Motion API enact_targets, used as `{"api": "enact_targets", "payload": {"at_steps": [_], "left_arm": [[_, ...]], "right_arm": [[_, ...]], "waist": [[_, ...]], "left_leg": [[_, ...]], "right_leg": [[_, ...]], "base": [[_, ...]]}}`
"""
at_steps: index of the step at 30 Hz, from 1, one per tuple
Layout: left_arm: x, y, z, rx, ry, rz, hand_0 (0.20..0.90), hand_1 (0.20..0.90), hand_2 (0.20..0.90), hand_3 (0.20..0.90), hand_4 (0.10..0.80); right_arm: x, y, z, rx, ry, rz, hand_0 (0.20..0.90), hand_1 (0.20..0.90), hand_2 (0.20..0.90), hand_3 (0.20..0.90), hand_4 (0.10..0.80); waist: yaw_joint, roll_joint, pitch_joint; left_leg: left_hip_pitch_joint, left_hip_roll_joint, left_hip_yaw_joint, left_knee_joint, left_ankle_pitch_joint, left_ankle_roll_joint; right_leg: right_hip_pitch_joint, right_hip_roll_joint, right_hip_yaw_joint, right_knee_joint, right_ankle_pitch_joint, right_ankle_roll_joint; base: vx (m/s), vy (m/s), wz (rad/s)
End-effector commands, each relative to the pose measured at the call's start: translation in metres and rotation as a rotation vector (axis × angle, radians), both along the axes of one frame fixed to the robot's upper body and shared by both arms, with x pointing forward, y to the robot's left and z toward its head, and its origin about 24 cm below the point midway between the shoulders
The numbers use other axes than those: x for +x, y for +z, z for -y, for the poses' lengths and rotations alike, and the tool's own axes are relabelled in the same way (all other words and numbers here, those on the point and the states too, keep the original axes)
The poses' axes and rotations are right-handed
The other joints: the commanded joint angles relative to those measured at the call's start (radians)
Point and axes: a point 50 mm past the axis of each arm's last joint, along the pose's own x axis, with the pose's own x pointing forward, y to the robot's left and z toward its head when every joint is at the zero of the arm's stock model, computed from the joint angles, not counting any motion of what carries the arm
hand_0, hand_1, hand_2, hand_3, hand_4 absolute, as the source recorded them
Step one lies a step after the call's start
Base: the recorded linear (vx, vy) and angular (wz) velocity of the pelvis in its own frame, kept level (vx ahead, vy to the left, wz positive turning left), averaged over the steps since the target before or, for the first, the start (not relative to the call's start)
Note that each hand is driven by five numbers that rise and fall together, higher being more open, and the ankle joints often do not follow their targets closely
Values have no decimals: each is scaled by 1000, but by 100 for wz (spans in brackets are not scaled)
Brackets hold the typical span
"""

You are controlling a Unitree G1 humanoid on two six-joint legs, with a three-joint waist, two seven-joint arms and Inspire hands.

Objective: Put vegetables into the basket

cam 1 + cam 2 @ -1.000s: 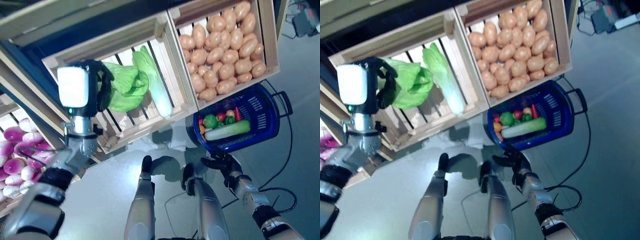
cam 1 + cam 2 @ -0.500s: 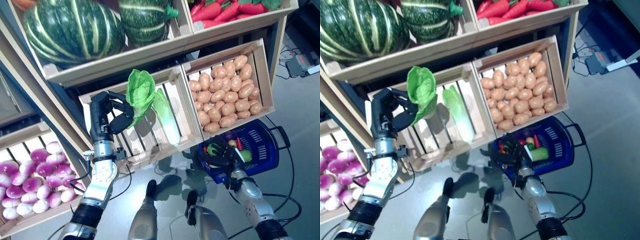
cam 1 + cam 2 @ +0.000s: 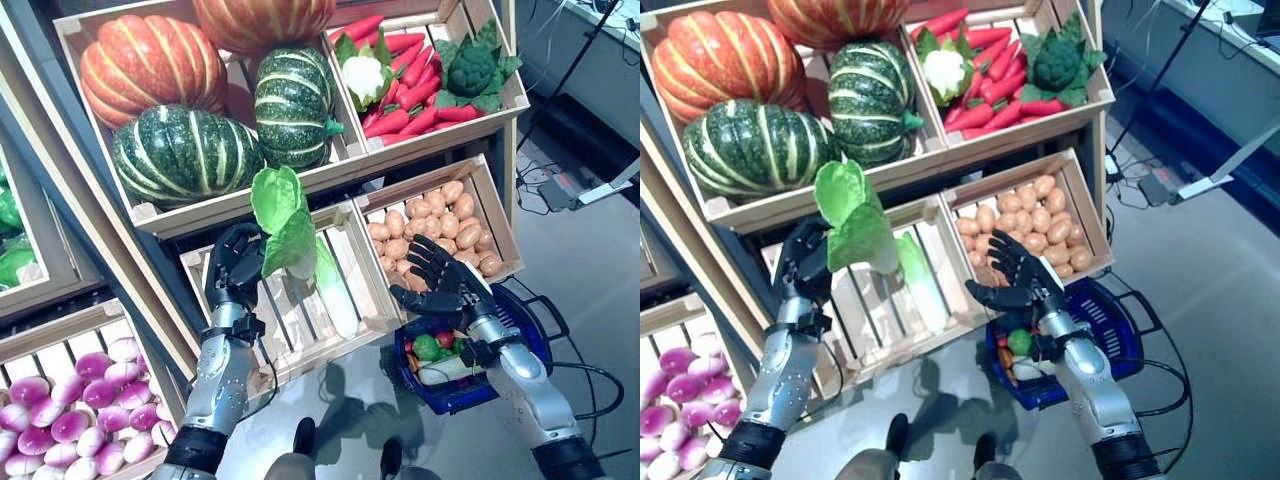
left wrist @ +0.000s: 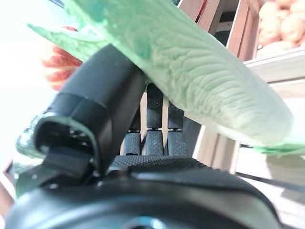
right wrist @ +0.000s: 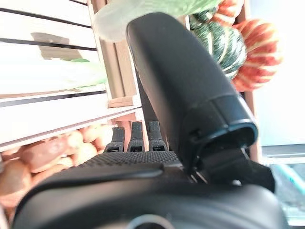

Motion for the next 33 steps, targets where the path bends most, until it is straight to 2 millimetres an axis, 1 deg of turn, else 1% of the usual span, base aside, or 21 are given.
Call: {"api": "enact_targets", "payload": {"at_steps": [1, 2, 4, 6, 8, 13, 16, 21, 26, 33], "left_arm": [[12, 27, 1, -26, -25, 155, 300, 300, 300, 300, 400], [12, 27, 1, -28, -27, 153, 300, 300, 300, 300, 400], [14, 26, 6, -32, -51, 143, 300, 300, 300, 300, 400], [15, 24, 10, -46, -70, 129, 300, 300, 300, 300, 400], [17, 20, 16, -86, -112, 92, 300, 300, 300, 300, 400], [18, 9, 26, -151, -181, 52, 300, 300, 300, 300, 400], [18, 6, 34, -172, -226, 29, 300, 300, 300, 300, 400], [17, -1, 45, -243, -293, -5, 300, 300, 300, 300, 400], [16, -8, 58, -358, -368, -37, 300, 300, 300, 300, 400], [14, -12, 69, -465, -405, -58, 300, 300, 300, 300, 400]], "right_arm": [[5, 38, -23, 14, 178, 143, 900, 900, 900, 900, 800], [5, 38, -23, 13, 182, 139, 900, 900, 900, 900, 800], [7, 32, -32, -9, 217, 91, 900, 900, 900, 900, 800], [9, 29, -36, 11, 235, 54, 900, 900, 900, 900, 800], [11, 25, -42, 13, 251, 9, 900, 900, 900, 900, 800], [16, 25, -58, 41, 317, -32, 900, 900, 900, 900, 800], [16, 21, -66, 44, 354, -88, 900, 900, 900, 900, 800], [14, 15, -76, 102, 395, -157, 900, 900, 900, 900, 800], [17, 20, -89, 156, 417, -144, 900, 900, 900, 900, 800], [18, 23, -98, 196, 425, -155, 900, 900, 900, 900, 800]], "waist": [[-14, -16, -129], [-13, -17, -130], [-8, -19, -138], [-4, -20, -143], [0, -22, -151], [7, -24, -165], [10, -24, -175], [15, -26, -188], [21, -27, -201], [21, -26, -213]], "left_leg": [[-9, -42, 4, 21, -60, 24], [-8, -42, 4, 20, -60, 24], [1, -42, 2, 11, -58, 25], [3, -41, 1, 8, -59, 24], [10, -39, 0, 4, -60, 22], [21, -35, 3, -3, -61, 20], [25, -34, 6, -5, -62, 19], [29, -30, 5, -5, -63, 17], [34, -30, 3, -5, -65, 16], [36, -32, 8, -5, -65, 19]], "right_leg": [[-27, -46, -29, 51, 22, -17], [-26, -46, -29, 50, 22, -17], [-16, -47, -32, 39, 25, -16], [-10, -47, -33, 31, 28, -15], [-2, -50, -34, 19, 33, -13], [10, -55, -36, 5, 41, -10], [13, -58, -35, -1, 45, -9], [22, -63, -38, -13, 52, -7], [29, -67, -38, -18, 56, -6], [28, -75, -33, -19, 62, -1]], "base": [[52, -6, -5], [37, -11, -2], [44, -14, 1], [0, 0, 0], [39, -16, 3], [29, -6, 1], [33, 1, 1], [21, 1, 0], [32, 1, 0], [14, 7, 0]]}}
